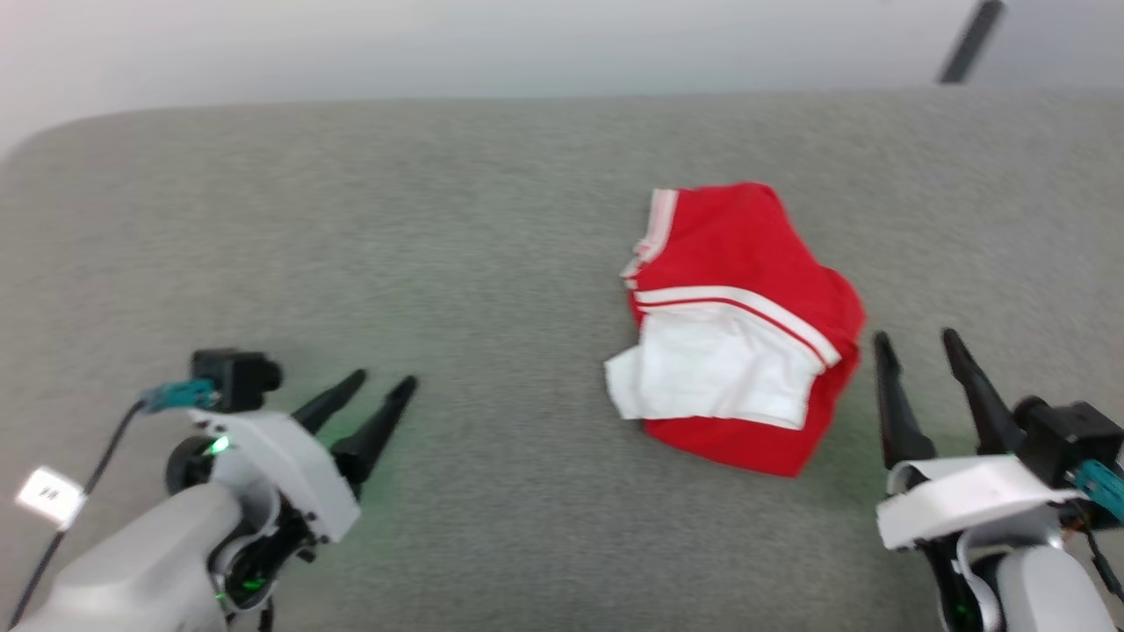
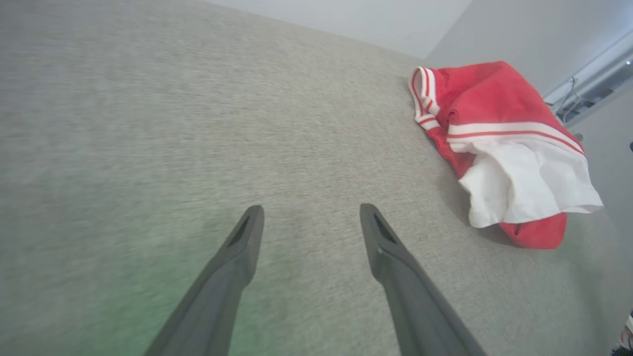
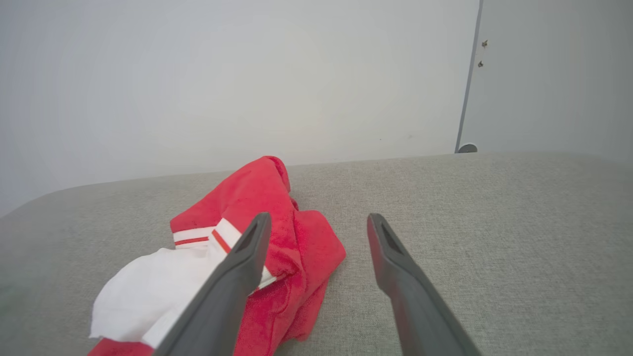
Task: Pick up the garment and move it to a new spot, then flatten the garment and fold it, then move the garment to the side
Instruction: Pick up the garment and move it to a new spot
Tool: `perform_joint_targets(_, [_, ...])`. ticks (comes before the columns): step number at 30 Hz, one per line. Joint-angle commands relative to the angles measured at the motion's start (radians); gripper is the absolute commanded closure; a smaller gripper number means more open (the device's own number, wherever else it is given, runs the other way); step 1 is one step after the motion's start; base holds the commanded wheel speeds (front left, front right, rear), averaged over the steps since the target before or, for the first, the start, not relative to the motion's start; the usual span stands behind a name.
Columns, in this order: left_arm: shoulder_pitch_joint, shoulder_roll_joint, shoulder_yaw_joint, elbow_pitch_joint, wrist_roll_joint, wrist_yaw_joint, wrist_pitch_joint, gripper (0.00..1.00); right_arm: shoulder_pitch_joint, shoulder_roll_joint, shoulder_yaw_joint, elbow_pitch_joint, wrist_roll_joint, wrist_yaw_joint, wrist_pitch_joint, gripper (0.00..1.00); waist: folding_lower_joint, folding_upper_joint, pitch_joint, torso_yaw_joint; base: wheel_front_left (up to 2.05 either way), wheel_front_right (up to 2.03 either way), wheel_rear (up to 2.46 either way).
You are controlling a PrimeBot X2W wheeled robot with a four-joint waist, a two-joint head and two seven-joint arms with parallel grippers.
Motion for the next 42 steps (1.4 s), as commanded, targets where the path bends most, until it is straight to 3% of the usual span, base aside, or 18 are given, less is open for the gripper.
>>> perform_joint_targets(1, [0.03,0.005,0.036,0.005,0.02,0.002,-0.005,0.0,0.023,-0.009,-0.014,-0.008,-0.006,0.0,0.005,0.0,0.0,0.0,-0.065,0.094,0.0,0.0,0.0])
perform_joint_targets(11, [0.301,-0.035,0.37,0.041,0.259,0.002,-0.004,0.0,0.16,-0.031,-0.081,-0.035,0.028,0.0,0.034,0.0,0.0,0.0,-0.158,0.148,0.0,0.0,0.0])
perform_joint_targets(14, [0.373,-0.051,0.484,0.027,0.349,0.023,-0.004,0.0,0.192,-0.039,-0.093,-0.048,0.037,0.0,0.038,0.0,0.0,0.0,-0.173,0.147,0.0,0.0,0.0])
perform_joint_targets(21, [0.528,-0.091,0.756,-0.075,0.573,0.096,-0.004,0.0,0.214,-0.048,-0.106,-0.077,0.05,0.0,0.036,0.0,0.0,0.0,-0.189,0.129,0.0,0.0,0.0])
perform_joint_targets(28, [0.653,-0.162,0.981,-0.224,0.778,0.098,-0.004,0.0,0.199,-0.04,-0.112,-0.106,0.056,0.0,0.021,0.0,0.0,0.0,-0.199,0.108,0.0,0.0,0.0])
perform_joint_targets(33, [0.719,-0.217,1.077,-0.287,0.871,0.066,-0.004,0.0,0.201,-0.034,-0.112,-0.126,0.065,0.0,0.019,0.0,0.0,0.0,-0.206,0.098,0.0,0.0,0.0])
perform_joint_targets(42, [0.764,-0.28,1.135,-0.301,0.962,0.03,-0.004,0.0,0.215,-0.023,-0.103,-0.117,0.069,0.0,0.017,0.0,0.0,0.0,-0.206,0.084,0.0,0.0,0.0])
